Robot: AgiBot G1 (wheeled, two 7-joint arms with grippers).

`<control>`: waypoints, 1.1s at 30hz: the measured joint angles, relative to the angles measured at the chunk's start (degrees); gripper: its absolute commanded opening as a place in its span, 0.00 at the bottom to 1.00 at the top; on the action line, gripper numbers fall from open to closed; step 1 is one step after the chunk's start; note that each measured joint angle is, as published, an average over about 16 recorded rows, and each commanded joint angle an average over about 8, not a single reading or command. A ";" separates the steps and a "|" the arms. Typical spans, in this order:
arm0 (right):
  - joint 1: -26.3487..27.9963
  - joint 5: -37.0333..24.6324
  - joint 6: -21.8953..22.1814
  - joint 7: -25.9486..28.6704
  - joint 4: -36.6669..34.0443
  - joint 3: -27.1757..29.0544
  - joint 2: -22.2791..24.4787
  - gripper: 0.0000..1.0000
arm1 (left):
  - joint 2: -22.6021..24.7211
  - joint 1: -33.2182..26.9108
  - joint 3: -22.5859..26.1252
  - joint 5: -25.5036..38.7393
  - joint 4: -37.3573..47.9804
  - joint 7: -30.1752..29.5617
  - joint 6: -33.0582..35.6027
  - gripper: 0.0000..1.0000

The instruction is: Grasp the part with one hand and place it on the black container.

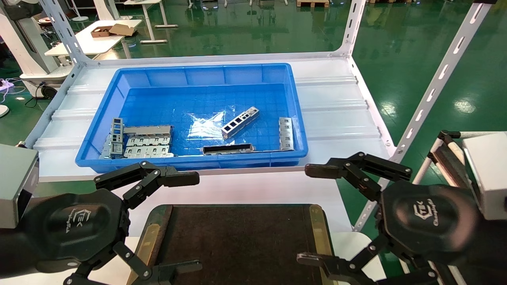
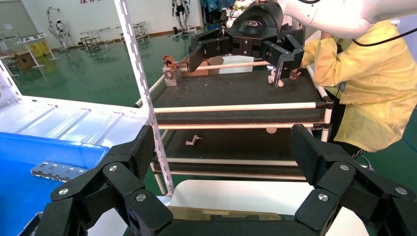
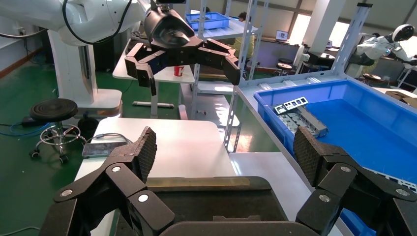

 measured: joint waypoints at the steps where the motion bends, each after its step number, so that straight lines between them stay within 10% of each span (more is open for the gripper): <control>1: 0.00 0.00 0.00 0.00 0.00 0.00 0.00 1.00 | 0.00 0.00 0.00 0.00 0.00 0.00 0.00 1.00; 33: 0.00 0.00 0.00 0.00 0.00 0.00 0.00 1.00 | 0.06 -0.10 0.03 0.18 0.05 0.03 -0.18 1.00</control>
